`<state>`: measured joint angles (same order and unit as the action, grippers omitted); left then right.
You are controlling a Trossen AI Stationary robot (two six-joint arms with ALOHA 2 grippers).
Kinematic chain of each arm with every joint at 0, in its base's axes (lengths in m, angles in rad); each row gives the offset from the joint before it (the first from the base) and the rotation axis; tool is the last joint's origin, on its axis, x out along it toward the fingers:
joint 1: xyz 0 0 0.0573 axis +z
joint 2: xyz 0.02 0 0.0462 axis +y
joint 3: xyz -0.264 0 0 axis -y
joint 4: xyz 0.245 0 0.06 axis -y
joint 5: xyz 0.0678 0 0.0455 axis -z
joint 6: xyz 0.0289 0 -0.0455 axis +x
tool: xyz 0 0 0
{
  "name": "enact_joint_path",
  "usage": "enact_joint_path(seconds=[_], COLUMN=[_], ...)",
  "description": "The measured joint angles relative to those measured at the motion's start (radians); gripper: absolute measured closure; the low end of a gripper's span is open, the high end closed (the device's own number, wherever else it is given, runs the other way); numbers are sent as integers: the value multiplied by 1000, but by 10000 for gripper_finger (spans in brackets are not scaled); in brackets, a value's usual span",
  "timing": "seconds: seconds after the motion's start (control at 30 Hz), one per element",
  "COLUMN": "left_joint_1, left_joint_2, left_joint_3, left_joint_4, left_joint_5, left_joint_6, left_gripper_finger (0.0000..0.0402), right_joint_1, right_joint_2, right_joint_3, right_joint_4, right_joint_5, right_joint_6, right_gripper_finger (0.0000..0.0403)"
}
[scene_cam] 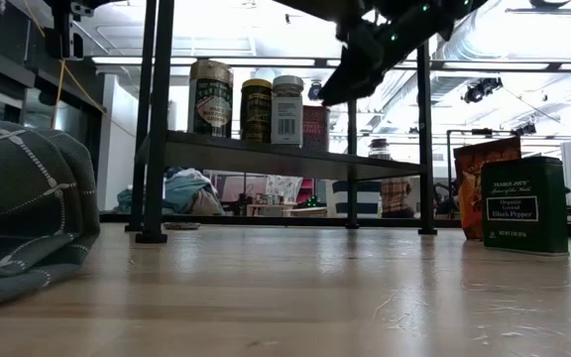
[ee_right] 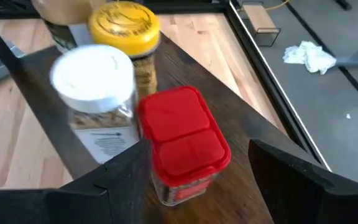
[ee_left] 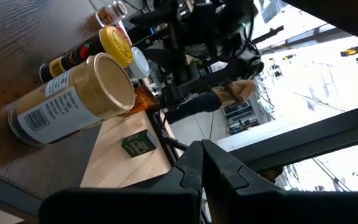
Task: Shelf spices
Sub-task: Remove the red seasoning can from the shelf
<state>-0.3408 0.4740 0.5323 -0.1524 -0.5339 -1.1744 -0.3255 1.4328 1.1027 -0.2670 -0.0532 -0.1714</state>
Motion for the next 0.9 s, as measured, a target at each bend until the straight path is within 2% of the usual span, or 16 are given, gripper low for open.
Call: enact_joint_path(seconds=[0.27,0.37,0.53,0.7,0.8,0.9], left_joint_1=[0,0,0,0,0,0], left_joint_2=[0,0,0,0,0,0], left_joint_3=[0,0,0,0,0,0], left_joint_4=[0,0,0,0,0,0], left_joint_5=[1,1,0,-19,-21,-24], left_joint_6=[0,0,-4,-21,-18,-18], left_gripper_finger=[402,401,402,401,402,401], right_joint_1=[22,-1,-75,-120,-120,-101], right_joint_2=[-8,-4,1,9,32,74], right_joint_3=[0,0,0,0,1,1], right_joint_4=[-1,2,102,164,170,156], right_joint_5=[-2,-33,-59,16,33,101], right_joint_6=[9,7,66,87,85,94], right_gripper_finger=[140,140,140,140,140,140])
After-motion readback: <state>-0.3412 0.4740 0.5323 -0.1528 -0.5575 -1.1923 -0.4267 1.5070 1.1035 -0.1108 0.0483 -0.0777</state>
